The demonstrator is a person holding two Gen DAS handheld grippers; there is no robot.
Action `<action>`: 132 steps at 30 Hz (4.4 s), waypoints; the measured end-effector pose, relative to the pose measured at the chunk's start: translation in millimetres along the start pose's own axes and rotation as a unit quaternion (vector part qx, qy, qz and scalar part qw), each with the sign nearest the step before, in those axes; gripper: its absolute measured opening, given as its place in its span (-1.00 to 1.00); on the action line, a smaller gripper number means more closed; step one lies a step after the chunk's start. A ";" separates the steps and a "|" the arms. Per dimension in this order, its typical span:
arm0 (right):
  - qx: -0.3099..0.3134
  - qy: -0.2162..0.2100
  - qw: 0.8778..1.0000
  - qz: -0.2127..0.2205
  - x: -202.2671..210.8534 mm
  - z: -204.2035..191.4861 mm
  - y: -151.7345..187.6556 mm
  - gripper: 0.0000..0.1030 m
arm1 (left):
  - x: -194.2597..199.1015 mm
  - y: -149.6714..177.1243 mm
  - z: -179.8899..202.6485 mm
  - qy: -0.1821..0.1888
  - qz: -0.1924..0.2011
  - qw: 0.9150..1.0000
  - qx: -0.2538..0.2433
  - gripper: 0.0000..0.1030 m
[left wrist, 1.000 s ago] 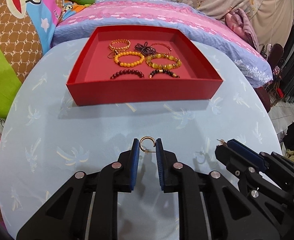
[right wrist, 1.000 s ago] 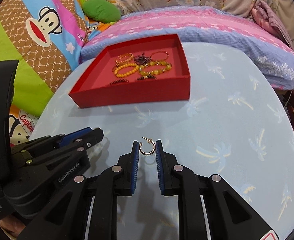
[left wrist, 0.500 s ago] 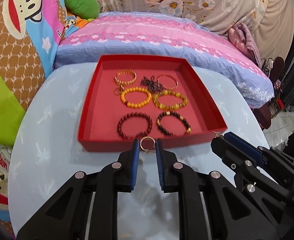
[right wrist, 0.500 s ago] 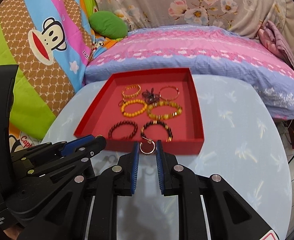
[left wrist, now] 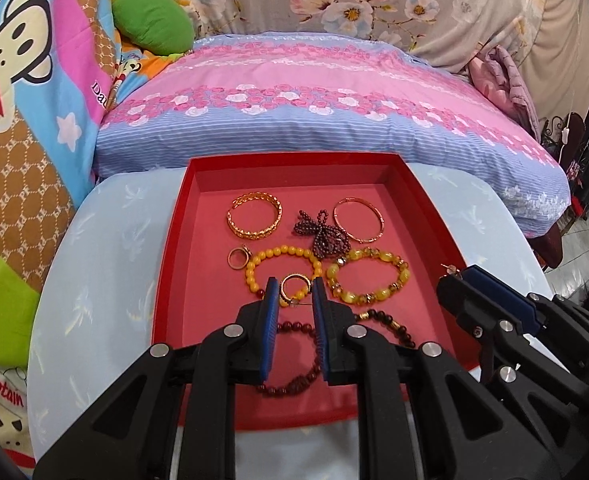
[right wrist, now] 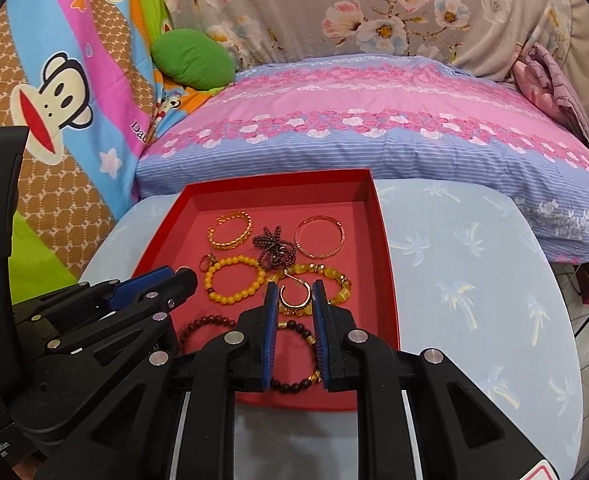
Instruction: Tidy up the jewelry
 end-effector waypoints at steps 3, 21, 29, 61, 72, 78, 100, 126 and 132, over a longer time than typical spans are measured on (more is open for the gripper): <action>-0.001 0.005 1.000 -0.007 -14.8 3.0 -0.9 -0.69 | -14.8 -1.1 -1.9 -0.001 -0.009 1.000 0.000 -0.68; -0.004 0.014 0.999 -0.039 -61.1 9.0 9.6 -0.68 | -60.5 10.6 -9.7 -0.011 -0.044 0.999 0.010 -0.68; 0.000 0.018 0.999 -0.038 -62.3 8.3 11.1 -0.67 | -63.2 13.5 -10.7 -0.020 -0.049 0.998 0.013 -0.60; 0.006 0.031 1.000 0.000 29.5 0.5 34.8 -0.44 | 26.3 45.0 -5.4 -0.052 -0.026 0.998 0.032 0.20; 0.014 0.044 0.999 0.000 51.9 3.3 62.1 -0.34 | 45.7 76.4 0.8 -0.057 -0.034 0.997 0.040 0.30; 0.014 0.044 0.999 -0.001 60.6 2.5 72.5 -0.33 | 53.3 87.5 0.9 -0.066 -0.036 0.996 0.042 0.40; -0.005 0.051 0.999 0.001 72.0 15.0 83.0 0.65 | 68.1 106.7 -13.2 -0.090 -0.040 0.994 0.053 0.77; -0.010 0.068 0.998 0.017 71.4 22.8 81.4 0.88 | 66.6 107.0 -14.2 -0.094 -0.039 0.993 0.055 0.79; -0.009 0.070 0.997 0.014 69.5 21.8 82.3 0.88 | 66.4 108.6 -15.2 -0.098 -0.041 0.993 0.056 0.79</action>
Point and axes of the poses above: each gripper's, at about its wrist camera, not at the fingertips, and x roughly against the way its jaws point, z to its right, y to its underside, the point moved 6 cm from there along -x, roughly the way its jaws point, and after that the axes turned 11 degrees about -x, right-handed, at the moved point
